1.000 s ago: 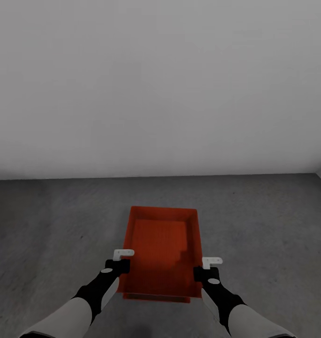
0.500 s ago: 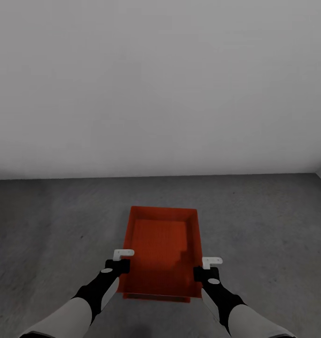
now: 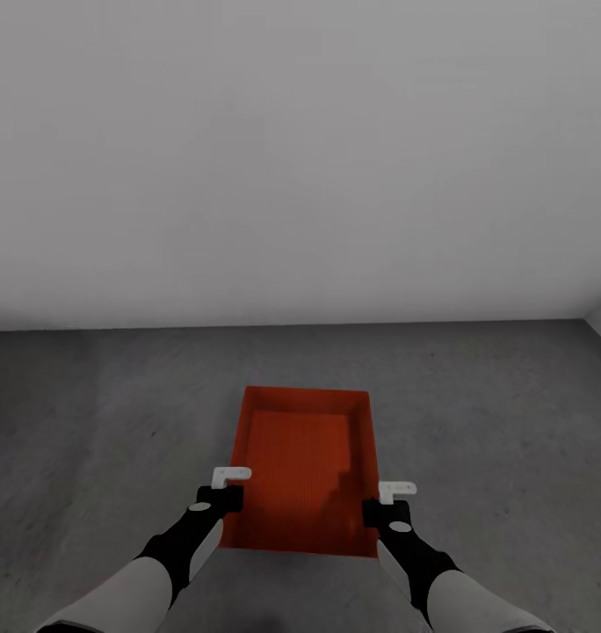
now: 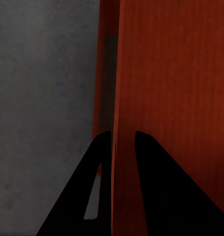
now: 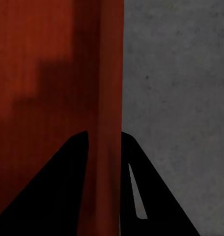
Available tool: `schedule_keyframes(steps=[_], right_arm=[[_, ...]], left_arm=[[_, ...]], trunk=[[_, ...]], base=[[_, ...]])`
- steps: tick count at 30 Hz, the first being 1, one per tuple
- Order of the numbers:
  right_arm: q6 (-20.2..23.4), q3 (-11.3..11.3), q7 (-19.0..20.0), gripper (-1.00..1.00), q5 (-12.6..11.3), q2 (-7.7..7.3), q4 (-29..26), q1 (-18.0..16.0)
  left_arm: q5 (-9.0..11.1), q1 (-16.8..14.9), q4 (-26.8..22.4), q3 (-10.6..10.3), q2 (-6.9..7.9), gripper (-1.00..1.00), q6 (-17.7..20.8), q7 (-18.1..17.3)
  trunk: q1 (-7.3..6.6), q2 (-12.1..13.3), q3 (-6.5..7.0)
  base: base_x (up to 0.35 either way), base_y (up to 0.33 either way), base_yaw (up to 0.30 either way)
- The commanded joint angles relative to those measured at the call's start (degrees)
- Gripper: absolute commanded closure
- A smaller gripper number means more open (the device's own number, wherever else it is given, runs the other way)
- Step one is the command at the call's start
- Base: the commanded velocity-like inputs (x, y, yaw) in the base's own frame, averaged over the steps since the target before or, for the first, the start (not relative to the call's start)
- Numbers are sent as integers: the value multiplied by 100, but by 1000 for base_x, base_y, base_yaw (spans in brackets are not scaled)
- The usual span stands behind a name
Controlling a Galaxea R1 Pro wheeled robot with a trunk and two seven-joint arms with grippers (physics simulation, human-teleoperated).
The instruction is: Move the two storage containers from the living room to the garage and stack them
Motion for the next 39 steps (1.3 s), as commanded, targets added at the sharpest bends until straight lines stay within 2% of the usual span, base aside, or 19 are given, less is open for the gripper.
schedule_keyframes(steps=[1,34,39], right_arm=[[-31,-88,-42,100,-110,-4,26,-4],[-31,-79,-42,100,-110,20,28,-4],[-31,-79,-42,100,-110,20,28,-4]], left_arm=[[-50,0,-28,-39,156,100,-423,131],[-50,0,-26,-42,156,100,-423,131],[-54,0,-18,-41,156,100,-425,131]], trunk=[[0,-3,-4],[0,-3,-4],[0,-3,-4]], base=[[-11,-4,0],[0,23,0],[164,0,0]])
